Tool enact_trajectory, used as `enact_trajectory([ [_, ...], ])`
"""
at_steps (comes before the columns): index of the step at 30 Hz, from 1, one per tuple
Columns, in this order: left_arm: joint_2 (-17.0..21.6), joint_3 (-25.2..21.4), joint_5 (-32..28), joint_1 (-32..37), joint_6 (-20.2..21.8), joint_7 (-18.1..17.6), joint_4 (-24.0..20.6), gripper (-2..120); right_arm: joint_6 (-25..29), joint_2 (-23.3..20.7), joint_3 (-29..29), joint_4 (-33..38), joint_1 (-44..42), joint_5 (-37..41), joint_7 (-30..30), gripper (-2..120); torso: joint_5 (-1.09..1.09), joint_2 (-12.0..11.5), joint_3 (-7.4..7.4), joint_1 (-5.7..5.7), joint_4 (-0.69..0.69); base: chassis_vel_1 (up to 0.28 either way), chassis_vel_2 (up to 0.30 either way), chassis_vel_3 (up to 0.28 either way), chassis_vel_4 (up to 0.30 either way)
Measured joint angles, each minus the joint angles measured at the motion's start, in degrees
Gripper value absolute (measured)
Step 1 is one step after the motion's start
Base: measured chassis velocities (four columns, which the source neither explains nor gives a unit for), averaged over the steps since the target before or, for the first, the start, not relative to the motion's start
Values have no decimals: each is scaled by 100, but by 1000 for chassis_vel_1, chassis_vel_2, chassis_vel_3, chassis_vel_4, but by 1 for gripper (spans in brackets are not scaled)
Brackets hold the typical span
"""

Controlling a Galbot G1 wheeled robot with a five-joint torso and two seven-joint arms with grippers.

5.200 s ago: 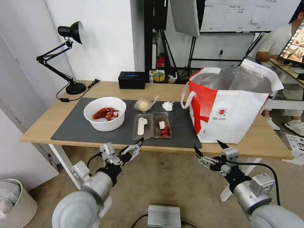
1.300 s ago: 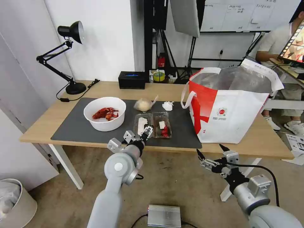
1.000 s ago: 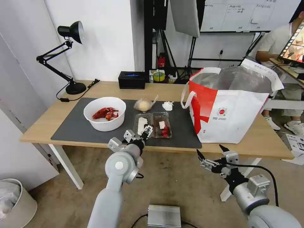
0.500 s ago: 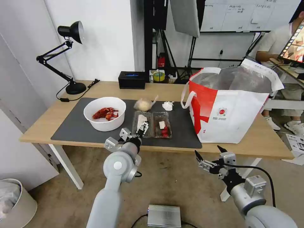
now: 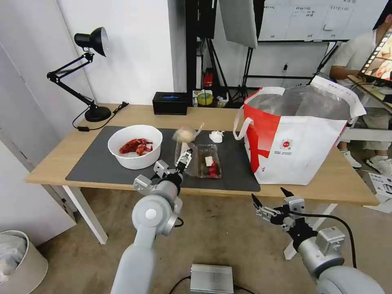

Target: Pick up the trash from the table and place it into the takeout bag.

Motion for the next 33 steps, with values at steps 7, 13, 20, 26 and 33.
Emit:
enact_trajectory([
  [7, 0, 40, -12, 9, 0, 131, -56, 100, 1, 2, 0, 7, -1, -2, 0, 100, 0, 0, 0, 0, 0, 0, 0, 0, 0],
  [13, 1, 144, -30, 28, 19, 250, -99, 100, 1, 0, 14, 39, -19, -4, 0, 100, 0, 0, 0, 0, 0, 0, 0, 0, 0],
  [20, 2, 336, -19, 51, 137, 341, -125, 100, 1, 3, 30, 55, -46, -6, 0, 100, 0, 0, 0, 0, 0, 0, 0, 0, 0],
  [26, 2, 379, 9, 56, 147, 348, -132, 100, 1, 27, 37, 63, -70, -8, 0, 100, 0, 0, 0, 0, 0, 0, 0, 0, 0],
  [33, 6, 410, 92, 58, 169, 385, -168, 100, 1, 29, 37, 61, -64, -13, 0, 100, 0, 0, 0, 0, 0, 0, 0, 0, 0],
])
